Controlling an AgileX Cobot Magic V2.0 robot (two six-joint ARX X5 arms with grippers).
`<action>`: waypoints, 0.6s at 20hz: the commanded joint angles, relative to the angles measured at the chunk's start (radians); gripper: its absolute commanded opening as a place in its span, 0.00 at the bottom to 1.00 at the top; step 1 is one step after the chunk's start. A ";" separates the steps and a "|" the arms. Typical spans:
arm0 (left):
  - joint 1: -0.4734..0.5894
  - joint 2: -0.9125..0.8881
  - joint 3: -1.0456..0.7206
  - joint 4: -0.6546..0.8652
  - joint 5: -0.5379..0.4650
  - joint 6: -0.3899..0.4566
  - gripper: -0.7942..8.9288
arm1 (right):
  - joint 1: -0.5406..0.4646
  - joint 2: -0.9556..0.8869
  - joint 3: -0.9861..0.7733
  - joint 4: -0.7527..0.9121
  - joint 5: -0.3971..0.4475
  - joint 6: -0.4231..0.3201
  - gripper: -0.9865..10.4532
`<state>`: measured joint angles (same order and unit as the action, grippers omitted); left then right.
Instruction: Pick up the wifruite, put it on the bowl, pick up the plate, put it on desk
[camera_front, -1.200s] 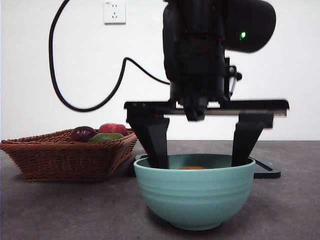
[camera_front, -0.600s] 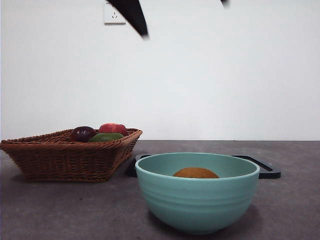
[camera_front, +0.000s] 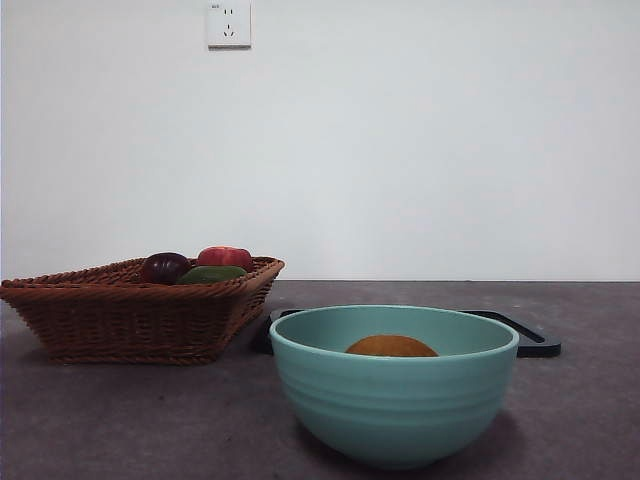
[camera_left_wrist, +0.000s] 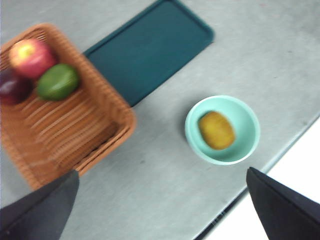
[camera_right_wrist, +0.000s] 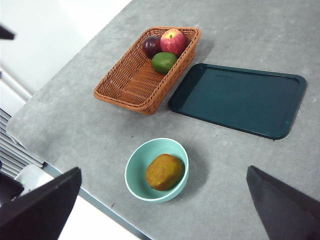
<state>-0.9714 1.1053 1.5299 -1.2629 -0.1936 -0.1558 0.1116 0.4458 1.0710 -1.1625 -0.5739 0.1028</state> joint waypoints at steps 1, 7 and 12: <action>0.012 -0.107 -0.096 0.058 -0.005 0.045 0.63 | 0.004 0.002 0.018 0.010 -0.001 0.037 0.61; 0.025 -0.438 -0.380 0.171 0.087 0.062 0.63 | 0.004 0.003 0.018 0.017 0.005 0.080 0.61; 0.025 -0.621 -0.506 0.171 0.175 0.040 0.63 | 0.004 0.005 0.018 0.017 0.006 0.139 0.61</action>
<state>-0.9382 0.4793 1.0134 -1.1061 -0.0219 -0.1154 0.1116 0.4465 1.0710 -1.1576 -0.5713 0.2192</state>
